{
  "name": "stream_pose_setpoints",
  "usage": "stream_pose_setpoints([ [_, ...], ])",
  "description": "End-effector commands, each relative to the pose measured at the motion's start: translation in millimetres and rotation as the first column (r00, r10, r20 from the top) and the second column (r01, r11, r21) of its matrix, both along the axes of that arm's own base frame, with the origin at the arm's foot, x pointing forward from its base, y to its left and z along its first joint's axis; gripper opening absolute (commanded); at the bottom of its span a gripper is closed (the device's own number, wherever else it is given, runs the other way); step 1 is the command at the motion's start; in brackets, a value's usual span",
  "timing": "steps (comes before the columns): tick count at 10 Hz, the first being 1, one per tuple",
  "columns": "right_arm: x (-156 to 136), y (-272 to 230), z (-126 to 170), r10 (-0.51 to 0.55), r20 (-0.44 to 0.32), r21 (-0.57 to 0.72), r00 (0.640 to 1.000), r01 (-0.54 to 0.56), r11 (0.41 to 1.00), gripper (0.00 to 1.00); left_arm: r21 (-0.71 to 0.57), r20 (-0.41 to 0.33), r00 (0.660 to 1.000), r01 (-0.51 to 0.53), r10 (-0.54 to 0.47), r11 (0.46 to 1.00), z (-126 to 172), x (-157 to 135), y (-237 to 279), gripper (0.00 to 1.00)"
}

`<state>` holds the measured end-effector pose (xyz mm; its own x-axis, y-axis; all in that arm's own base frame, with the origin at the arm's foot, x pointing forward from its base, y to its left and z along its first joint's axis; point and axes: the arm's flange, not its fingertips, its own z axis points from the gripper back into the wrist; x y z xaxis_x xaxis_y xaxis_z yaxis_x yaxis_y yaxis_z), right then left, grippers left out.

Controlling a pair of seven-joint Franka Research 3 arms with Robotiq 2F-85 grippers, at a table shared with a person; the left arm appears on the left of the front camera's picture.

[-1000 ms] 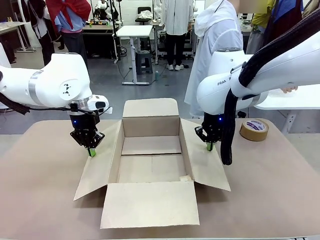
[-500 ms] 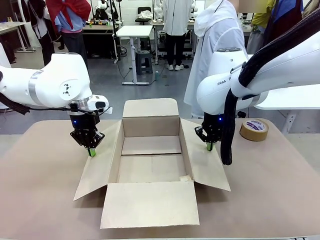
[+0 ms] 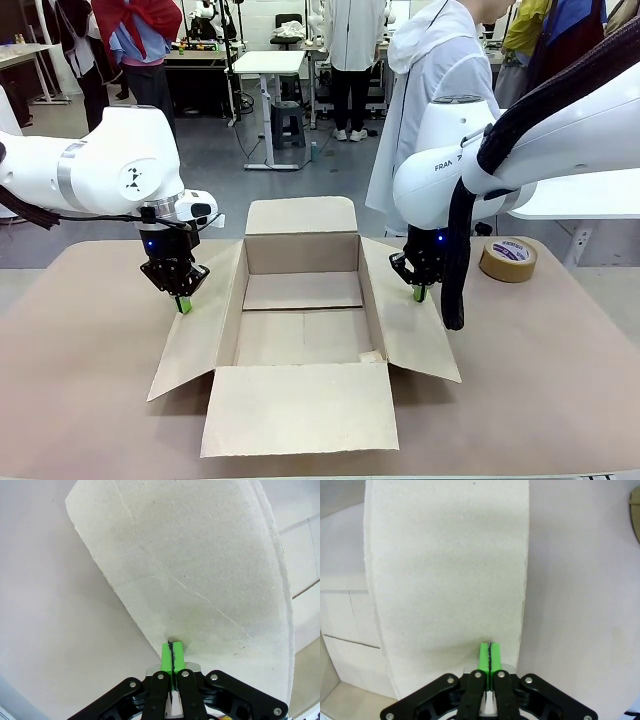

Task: Wrap the clocks to prevent damage.
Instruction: Once the human has placed the objects inside and stepped back, release both hands from the side flaps of the Package Box.

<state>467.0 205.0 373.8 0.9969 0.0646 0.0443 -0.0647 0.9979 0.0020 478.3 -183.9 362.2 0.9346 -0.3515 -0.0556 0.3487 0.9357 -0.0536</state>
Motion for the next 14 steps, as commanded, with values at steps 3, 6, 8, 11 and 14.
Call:
stream_pose_setpoints([
  [3, -1.6, -0.3, -3.3, -0.008, 0.002, -0.015, 1.000, 0.008, 1.000, 0.01, 0.006, -0.001, 1.000, 0.002, -0.002, 1.000, -1.2, -0.7, 0.3, 0.00],
  [6, -1.6, -0.3, -3.3, -0.008, 0.002, -0.015, 1.000, 0.008, 1.000, 0.01, 0.006, -0.001, 1.000, 0.002, -0.002, 1.000, -1.2, -0.7, 0.3, 0.00],
  [8, -1.6, -0.3, -3.3, -0.008, 0.002, -0.015, 1.000, 0.008, 1.000, 0.01, 0.006, -0.001, 1.000, 0.002, -0.002, 1.000, -1.2, -0.7, 0.3, 0.00],
  [11, -1.6, -0.3, -3.3, -0.008, 0.002, -0.015, 1.000, 0.008, 1.000, 0.01, 0.006, -0.001, 1.000, 0.002, -0.002, 1.000, -1.2, -0.7, 0.3, 0.00],
  [14, -1.6, -0.3, -3.3, -0.008, 0.002, -0.015, 1.000, 0.008, 1.000, 0.01, 0.006, -0.001, 1.000, 0.002, -0.002, 1.000, -1.2, -0.7, 0.3, 0.00],
])
